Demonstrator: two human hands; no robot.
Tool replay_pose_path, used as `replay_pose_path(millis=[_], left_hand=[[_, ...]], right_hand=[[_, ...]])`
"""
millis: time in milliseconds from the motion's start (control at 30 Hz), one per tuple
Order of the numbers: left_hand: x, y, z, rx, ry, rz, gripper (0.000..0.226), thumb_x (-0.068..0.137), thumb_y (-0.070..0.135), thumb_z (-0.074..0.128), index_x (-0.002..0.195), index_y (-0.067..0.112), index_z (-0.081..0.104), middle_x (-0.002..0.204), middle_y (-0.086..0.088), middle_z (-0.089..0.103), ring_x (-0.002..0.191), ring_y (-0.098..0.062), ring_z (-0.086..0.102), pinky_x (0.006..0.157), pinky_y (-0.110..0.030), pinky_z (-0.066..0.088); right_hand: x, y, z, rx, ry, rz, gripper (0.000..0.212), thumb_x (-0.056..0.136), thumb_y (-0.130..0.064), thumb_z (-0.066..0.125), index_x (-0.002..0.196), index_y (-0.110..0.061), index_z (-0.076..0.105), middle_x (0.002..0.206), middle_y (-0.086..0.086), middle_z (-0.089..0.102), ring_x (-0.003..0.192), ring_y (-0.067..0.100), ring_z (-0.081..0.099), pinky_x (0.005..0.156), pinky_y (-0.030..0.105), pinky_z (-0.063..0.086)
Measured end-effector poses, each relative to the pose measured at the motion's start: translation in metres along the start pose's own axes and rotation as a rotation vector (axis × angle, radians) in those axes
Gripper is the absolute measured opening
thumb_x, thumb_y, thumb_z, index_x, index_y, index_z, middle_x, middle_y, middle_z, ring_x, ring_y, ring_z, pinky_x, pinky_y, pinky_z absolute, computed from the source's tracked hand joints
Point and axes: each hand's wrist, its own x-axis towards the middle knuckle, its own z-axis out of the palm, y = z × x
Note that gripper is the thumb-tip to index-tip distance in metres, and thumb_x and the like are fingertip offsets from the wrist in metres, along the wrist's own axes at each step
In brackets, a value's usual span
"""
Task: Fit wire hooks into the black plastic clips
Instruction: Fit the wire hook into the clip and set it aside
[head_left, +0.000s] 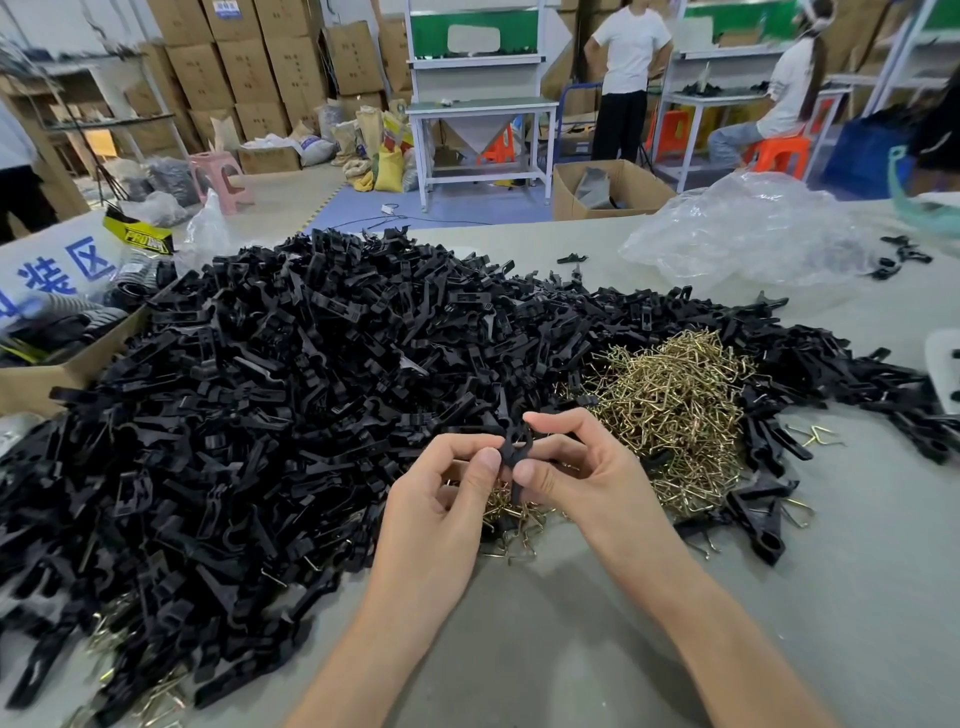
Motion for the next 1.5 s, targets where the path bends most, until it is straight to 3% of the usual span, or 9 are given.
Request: replay_pose_path(millis=[300,433,567,667,767,867,967,1200,1500], left_hand=[[-0.004,0.002,0.000,0.003,-0.061,0.055,0.021,0.102,0.026,0.050,0.108,0.032,0.069,0.097,0.003,0.076,0.086,-0.022,0.073,0.080,-0.046,0.058],[-0.005,0.002,0.000,-0.013,-0.076,0.066,0.028,0.104,0.012,0.049,0.111,0.030,0.070,0.104,0.002,0.074,0.095,-0.017,0.071,0.084,-0.033,0.057],[-0.004,0.002,-0.002,-0.008,-0.109,0.095,0.035,0.103,0.010,0.048,0.117,0.034,0.070,0.108,0.008,0.072,0.096,-0.009,0.067,0.081,-0.016,0.050],[0.000,-0.002,-0.001,0.036,-0.077,0.052,0.039,0.105,0.015,0.045,0.132,0.040,0.060,0.114,0.017,0.069,0.103,-0.005,0.066,0.086,-0.017,0.050],[0.004,-0.012,-0.005,0.307,-0.036,0.073,0.033,0.104,0.022,0.047,0.132,0.036,0.057,0.110,0.021,0.067,0.101,-0.003,0.063,0.087,-0.023,0.050],[0.005,-0.018,-0.012,0.828,-0.157,0.180,0.030,0.103,0.034,0.045,0.129,0.032,0.059,0.115,0.020,0.061,0.111,-0.004,0.055,0.100,-0.026,0.040],[0.007,-0.017,-0.014,1.063,-0.230,0.172,0.033,0.102,0.047,0.040,0.124,0.036,0.063,0.119,0.019,0.058,0.114,-0.009,0.051,0.102,-0.028,0.030],[0.007,-0.019,-0.011,1.024,-0.222,0.112,0.038,0.095,0.061,0.034,0.119,0.046,0.060,0.108,0.021,0.053,0.109,-0.005,0.046,0.103,-0.026,0.022],[0.003,-0.015,-0.001,0.626,-0.013,0.199,0.012,0.097,0.032,0.059,0.100,0.034,0.071,0.102,0.023,0.063,0.103,-0.001,0.057,0.099,-0.031,0.037]], right_hand=[[0.000,-0.001,-0.007,0.040,-0.016,0.012,0.028,0.075,-0.019,0.079,0.100,-0.031,0.072,0.081,-0.003,0.070,0.080,0.021,0.070,0.076,0.026,0.057],[0.000,-0.003,-0.008,0.024,-0.078,0.052,0.037,0.077,-0.030,0.081,0.113,-0.031,0.075,0.089,-0.005,0.072,0.086,0.016,0.068,0.083,0.025,0.054],[0.001,-0.001,-0.007,0.012,-0.059,0.045,0.032,0.073,-0.038,0.081,0.104,-0.030,0.076,0.102,0.006,0.073,0.092,0.022,0.067,0.086,0.028,0.056],[0.005,-0.001,-0.010,0.100,0.005,0.012,0.026,0.075,-0.034,0.085,0.098,-0.028,0.075,0.111,0.012,0.073,0.101,0.023,0.069,0.086,0.027,0.057],[0.009,-0.005,-0.017,0.294,0.140,0.021,0.029,0.066,-0.029,0.081,0.093,-0.022,0.074,0.103,0.007,0.076,0.091,0.018,0.071,0.075,0.022,0.058],[0.009,-0.009,-0.024,0.349,0.222,0.019,0.041,0.069,-0.027,0.077,0.104,-0.011,0.065,0.093,0.005,0.074,0.081,0.013,0.070,0.072,0.022,0.058],[0.008,-0.010,-0.025,0.338,0.261,0.026,0.036,0.074,-0.027,0.073,0.105,-0.011,0.064,0.091,0.004,0.073,0.076,0.012,0.069,0.069,0.023,0.058],[0.008,-0.011,-0.021,0.265,0.261,0.047,0.035,0.078,-0.030,0.068,0.107,-0.012,0.064,0.092,0.003,0.072,0.076,0.011,0.067,0.068,0.022,0.056],[0.007,-0.008,-0.020,0.241,0.249,0.070,0.036,0.079,-0.032,0.069,0.108,-0.012,0.065,0.090,0.001,0.075,0.077,0.012,0.068,0.067,0.022,0.056]])
